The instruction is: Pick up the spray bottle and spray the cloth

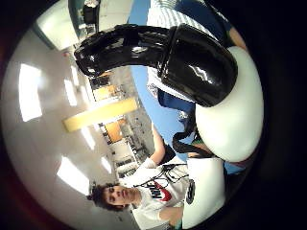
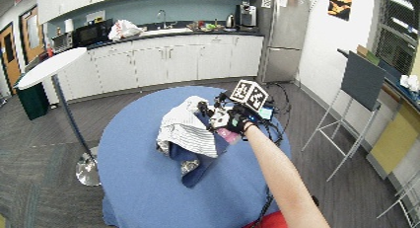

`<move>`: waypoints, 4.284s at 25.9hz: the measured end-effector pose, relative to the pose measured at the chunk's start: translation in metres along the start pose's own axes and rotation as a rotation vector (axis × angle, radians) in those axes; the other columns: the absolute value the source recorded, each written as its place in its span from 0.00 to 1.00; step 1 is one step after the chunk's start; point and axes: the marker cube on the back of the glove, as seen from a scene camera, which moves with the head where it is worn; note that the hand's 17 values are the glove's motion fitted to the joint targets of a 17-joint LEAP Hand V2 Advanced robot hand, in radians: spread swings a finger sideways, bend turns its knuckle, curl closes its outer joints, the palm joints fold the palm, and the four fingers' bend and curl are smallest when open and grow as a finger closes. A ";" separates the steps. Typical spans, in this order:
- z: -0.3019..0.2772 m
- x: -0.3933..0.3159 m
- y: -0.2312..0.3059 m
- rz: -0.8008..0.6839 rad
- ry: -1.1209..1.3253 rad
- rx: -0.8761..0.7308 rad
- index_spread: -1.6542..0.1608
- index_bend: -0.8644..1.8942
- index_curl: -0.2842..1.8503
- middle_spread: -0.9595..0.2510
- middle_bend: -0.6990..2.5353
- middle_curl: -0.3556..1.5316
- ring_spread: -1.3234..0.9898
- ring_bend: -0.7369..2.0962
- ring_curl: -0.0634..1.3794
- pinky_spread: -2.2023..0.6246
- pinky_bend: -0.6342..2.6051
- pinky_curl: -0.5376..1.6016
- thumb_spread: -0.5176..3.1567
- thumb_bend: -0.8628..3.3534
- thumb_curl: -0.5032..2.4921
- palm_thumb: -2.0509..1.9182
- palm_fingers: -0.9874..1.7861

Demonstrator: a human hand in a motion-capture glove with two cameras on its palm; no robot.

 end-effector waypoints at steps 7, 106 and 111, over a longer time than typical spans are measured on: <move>0.010 -0.059 0.017 -0.241 -0.095 0.029 0.81 0.34 0.23 0.71 0.34 0.45 0.52 0.48 0.35 0.75 0.32 0.43 0.33 0.20 0.37 0.76 0.76; 0.098 0.019 0.106 -0.388 0.831 0.200 0.73 0.37 0.26 0.73 0.30 0.40 0.57 0.35 0.28 0.84 0.26 0.41 0.41 0.20 0.29 0.71 0.60; 0.097 0.024 0.107 -0.378 0.822 0.197 0.73 0.36 0.26 0.73 0.30 0.40 0.57 0.35 0.28 0.84 0.25 0.41 0.41 0.20 0.29 0.71 0.60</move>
